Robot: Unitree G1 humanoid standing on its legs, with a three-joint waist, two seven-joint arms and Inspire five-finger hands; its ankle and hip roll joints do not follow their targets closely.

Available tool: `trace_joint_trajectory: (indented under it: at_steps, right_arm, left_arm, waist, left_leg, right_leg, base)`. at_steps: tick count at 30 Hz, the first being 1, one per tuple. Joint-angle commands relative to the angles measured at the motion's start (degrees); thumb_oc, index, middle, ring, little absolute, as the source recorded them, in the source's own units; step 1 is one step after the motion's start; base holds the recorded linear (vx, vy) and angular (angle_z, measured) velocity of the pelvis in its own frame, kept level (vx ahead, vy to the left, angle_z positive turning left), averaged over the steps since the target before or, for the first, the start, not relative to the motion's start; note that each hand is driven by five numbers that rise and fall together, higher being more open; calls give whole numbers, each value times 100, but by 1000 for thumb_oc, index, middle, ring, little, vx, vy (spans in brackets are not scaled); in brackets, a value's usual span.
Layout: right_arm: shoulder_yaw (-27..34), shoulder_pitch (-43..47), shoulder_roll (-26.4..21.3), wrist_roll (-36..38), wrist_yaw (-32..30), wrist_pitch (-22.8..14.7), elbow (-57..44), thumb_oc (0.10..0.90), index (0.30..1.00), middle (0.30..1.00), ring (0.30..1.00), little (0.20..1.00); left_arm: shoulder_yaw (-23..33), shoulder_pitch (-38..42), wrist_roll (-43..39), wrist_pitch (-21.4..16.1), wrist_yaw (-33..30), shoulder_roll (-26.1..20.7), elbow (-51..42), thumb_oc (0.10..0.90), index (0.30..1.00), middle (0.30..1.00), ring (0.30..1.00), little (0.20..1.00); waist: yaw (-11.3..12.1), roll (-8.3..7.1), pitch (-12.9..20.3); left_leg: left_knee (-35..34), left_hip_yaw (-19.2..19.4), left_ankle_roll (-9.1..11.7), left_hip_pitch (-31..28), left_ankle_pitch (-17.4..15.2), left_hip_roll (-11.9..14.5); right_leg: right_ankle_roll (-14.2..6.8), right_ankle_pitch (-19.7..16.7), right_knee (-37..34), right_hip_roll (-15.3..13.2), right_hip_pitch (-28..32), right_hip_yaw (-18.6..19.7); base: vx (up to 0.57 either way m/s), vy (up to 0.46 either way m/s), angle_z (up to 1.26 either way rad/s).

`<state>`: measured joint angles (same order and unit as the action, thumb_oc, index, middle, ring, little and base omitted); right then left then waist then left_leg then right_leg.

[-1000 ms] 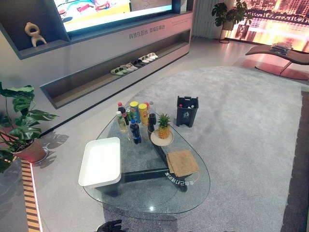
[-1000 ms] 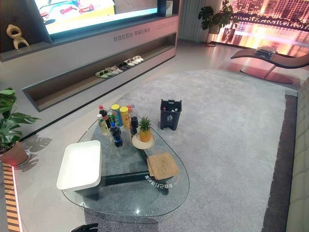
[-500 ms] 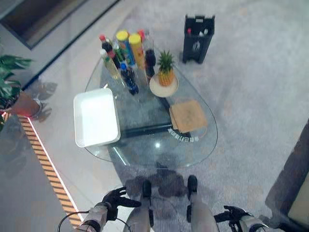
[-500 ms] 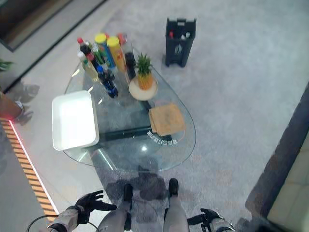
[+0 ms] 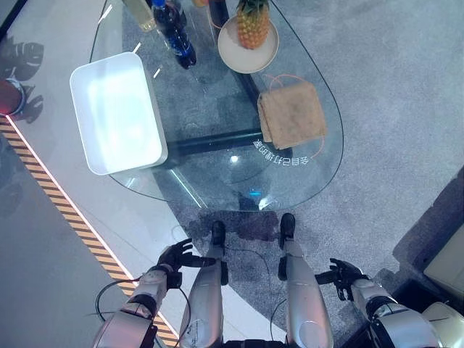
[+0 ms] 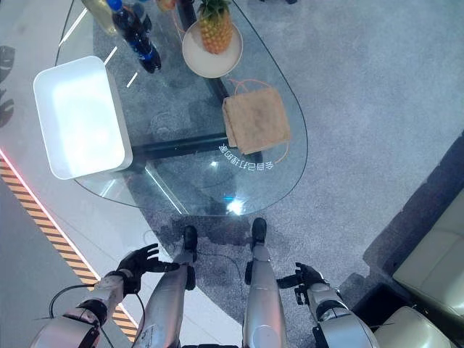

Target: Wipe the table with a cloth and put it in the basket.

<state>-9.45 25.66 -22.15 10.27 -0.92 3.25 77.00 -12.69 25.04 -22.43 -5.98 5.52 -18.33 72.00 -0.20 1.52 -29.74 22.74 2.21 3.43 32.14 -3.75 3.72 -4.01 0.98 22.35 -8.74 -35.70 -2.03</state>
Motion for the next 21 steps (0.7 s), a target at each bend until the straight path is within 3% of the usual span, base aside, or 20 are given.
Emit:
trace_joint_trajectory:
  at_steps: [1, 8, 16, 21]
  right_arm:
    - [-242, -329, -166, 28, -236, -30, -172, 800, 900, 900, 900, 900]
    - [-291, -358, -162, -165, -489, -340, -390, 800, 900, 900, 900, 900]
    - [-311, -218, -248, -134, -633, -552, -485, 800, 900, 900, 900, 900]
    - [-239, -78, -359, -72, -967, -881, -544, 800, 900, 900, 900, 900]
  left_arm:
    - [194, -291, -328, -90, -259, -202, -126, 800, 900, 900, 900, 900]
    - [225, -332, -423, -206, -323, -217, -217, 800, 900, 900, 900, 900]
    - [247, -335, -630, -221, -312, -296, -293, 800, 900, 900, 900, 900]
    - [225, -316, -679, -172, -307, -354, -311, 800, 900, 900, 900, 900]
  waist:
    - [-19, -19, -6]
    - [3, 7, -3]
    - [32, 1, -6]
    - [60, -14, -6]
  left_leg:
    - [902, -144, -224, 984, 16, -208]
    - [1941, -218, -307, 1740, -496, -102]
    - [2200, -244, -310, 2152, -514, -87]
    - [2082, -268, -270, 2200, -443, -95]
  right_leg:
    - [267, 349, 936, 155, -544, -208]
    - [344, 765, 2021, 110, -1313, -131]
    - [396, 793, 2335, 135, -1693, -109]
    - [386, 755, 2276, 151, -1747, -142]
  base:
    - [-46, -18, -6]
    - [13, -4, -6]
    - [2, 3, -7]
    - [36, -11, 2]
